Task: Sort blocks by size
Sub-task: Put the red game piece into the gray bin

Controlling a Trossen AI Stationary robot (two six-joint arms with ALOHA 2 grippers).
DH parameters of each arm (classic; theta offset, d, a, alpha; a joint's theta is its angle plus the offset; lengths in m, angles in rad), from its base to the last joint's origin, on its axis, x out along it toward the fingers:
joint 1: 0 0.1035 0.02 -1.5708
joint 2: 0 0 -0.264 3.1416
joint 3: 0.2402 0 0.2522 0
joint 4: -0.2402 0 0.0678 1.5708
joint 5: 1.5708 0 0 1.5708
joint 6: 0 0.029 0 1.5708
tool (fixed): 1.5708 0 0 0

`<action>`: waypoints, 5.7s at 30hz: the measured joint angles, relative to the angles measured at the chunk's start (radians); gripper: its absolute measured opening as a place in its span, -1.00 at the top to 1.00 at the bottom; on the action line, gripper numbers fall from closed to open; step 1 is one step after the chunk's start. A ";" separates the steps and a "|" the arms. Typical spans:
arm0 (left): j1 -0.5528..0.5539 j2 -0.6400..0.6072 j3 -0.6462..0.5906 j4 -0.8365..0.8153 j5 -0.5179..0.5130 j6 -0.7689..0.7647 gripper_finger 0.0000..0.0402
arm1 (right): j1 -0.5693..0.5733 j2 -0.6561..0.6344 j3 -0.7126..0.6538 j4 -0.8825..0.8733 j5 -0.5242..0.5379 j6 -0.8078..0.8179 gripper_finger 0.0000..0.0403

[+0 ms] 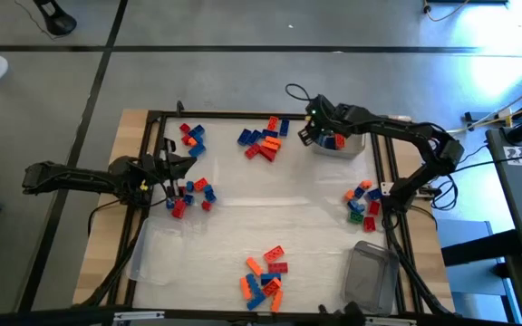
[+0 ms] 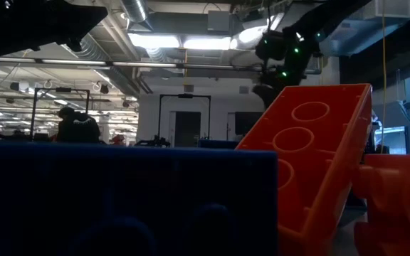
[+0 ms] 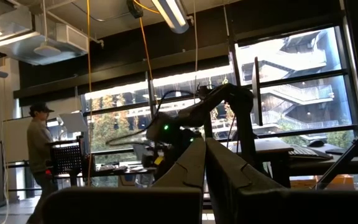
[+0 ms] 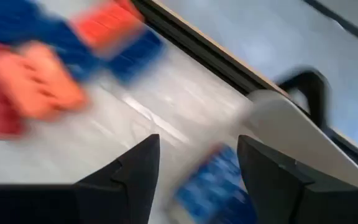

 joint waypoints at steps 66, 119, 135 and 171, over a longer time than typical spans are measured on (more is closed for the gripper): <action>0.000 0.000 0.000 0.003 0.000 -0.002 1.00 | 0.297 0.418 0.000 0.574 -0.160 -0.282 -0.06; 0.000 0.000 0.000 0.001 0.000 -0.001 1.00 | 0.303 0.323 -0.001 0.490 -0.094 -0.252 0.55; 0.000 0.000 0.000 0.000 0.000 -0.004 1.00 | 0.302 -0.018 0.000 0.131 0.211 -0.253 0.53; -0.001 0.000 0.000 0.000 0.000 -0.005 1.00 | -0.013 -0.267 -0.388 0.169 0.183 -0.008 0.26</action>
